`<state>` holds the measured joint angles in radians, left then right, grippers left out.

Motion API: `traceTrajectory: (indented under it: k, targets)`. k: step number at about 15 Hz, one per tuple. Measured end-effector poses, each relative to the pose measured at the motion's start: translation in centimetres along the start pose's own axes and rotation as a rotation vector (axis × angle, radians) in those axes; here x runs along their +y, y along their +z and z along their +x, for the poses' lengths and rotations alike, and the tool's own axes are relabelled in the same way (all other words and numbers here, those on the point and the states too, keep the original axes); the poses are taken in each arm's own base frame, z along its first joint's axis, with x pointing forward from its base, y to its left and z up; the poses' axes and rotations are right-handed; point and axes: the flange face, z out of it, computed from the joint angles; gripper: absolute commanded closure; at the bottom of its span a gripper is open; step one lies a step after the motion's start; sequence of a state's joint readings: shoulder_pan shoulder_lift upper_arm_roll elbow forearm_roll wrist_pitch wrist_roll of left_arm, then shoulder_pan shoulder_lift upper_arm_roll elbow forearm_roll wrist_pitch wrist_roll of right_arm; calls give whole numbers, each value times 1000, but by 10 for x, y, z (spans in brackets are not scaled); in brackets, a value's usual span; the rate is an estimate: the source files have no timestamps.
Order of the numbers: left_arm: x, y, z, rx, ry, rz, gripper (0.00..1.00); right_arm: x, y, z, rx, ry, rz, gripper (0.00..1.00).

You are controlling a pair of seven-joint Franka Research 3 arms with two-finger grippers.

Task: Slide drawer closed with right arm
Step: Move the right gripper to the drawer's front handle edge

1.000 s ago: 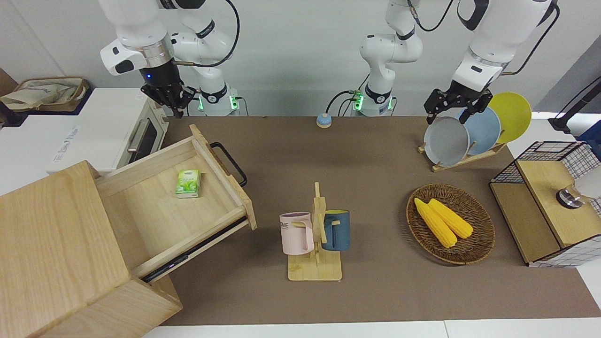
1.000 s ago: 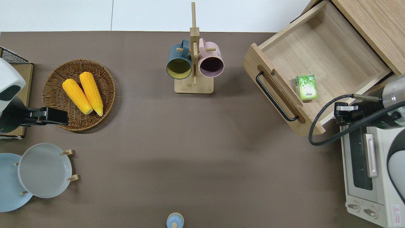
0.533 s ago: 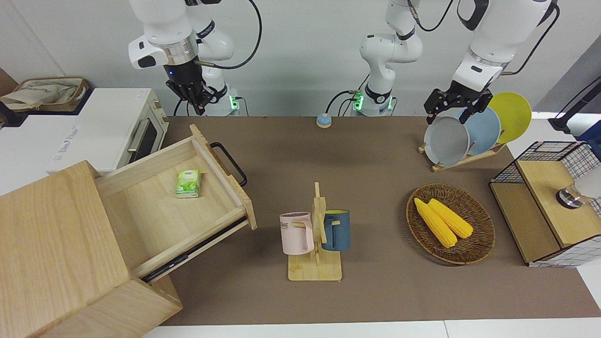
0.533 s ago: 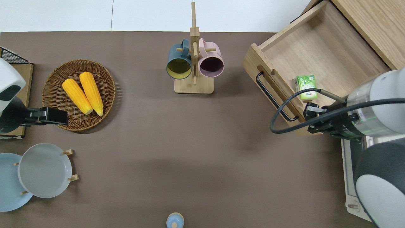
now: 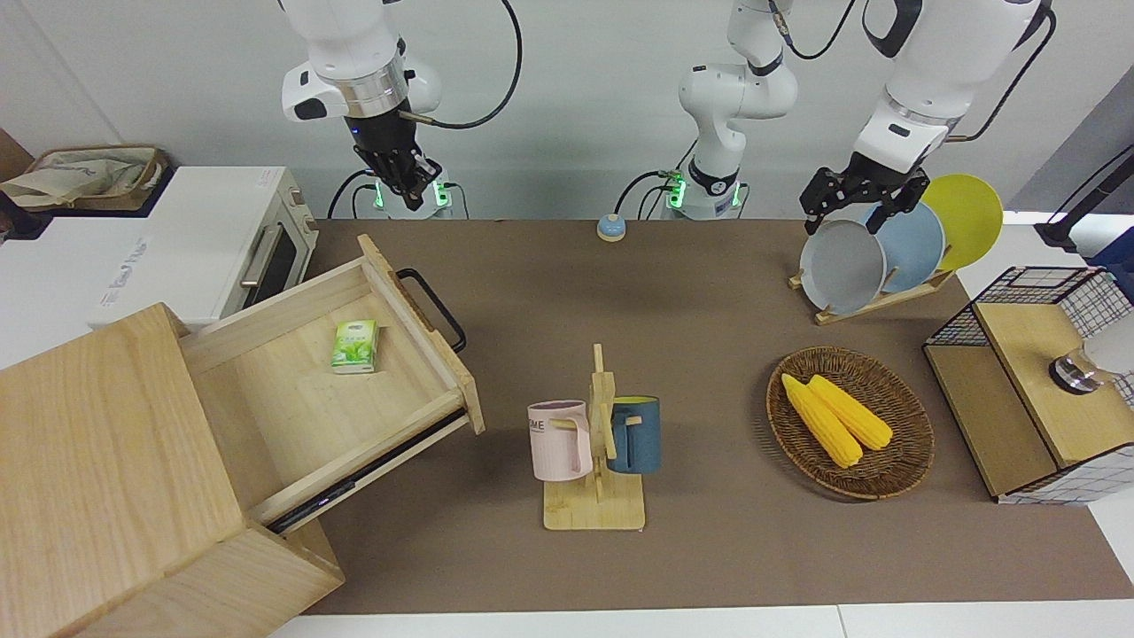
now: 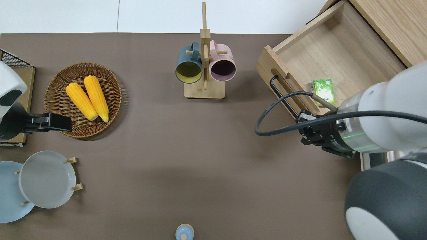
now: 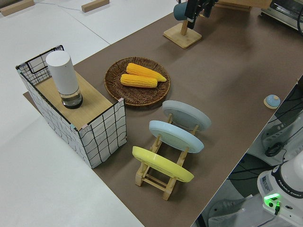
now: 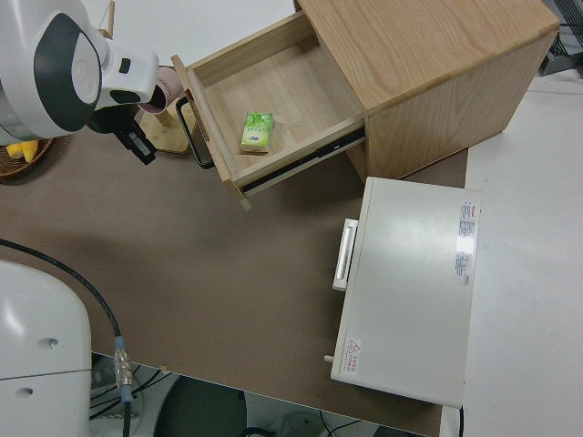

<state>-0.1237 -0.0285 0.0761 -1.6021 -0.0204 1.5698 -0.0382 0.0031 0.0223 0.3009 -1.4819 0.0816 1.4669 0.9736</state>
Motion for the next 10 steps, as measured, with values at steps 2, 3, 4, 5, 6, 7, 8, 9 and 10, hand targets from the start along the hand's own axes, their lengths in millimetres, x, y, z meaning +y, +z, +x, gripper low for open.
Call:
traceTrajectory:
  k: [2, 3, 4, 5, 6, 7, 8, 9, 10]
  targets:
    - [0, 0, 0, 0, 0, 0, 5, -10, 10, -9, 0, 20, 0, 1000]
    - [0, 0, 0, 0, 0, 0, 5, -14, 16, -11, 2, 30, 3, 1000]
    - [0, 0, 0, 0, 0, 0, 5, -18, 23, -13, 1, 38, 3, 1000]
    - [0, 0, 0, 0, 0, 0, 5, -21, 28, -14, 1, 41, 2, 1000]
    - [0, 0, 0, 0, 0, 0, 5, -23, 34, -16, -1, 42, 1, 1000]
    - [0, 0, 0, 0, 0, 0, 2, -26, 39, -16, 1, 49, 3, 1000]
    - [0, 0, 0, 0, 0, 0, 2, -28, 43, -17, 4, 58, 8, 1000]
    - [0, 0, 0, 0, 0, 0, 2, -31, 49, -18, 6, 68, 13, 1000]
    - [0, 0, 0, 0, 0, 0, 2, -34, 54, -19, 7, 73, 16, 1000]
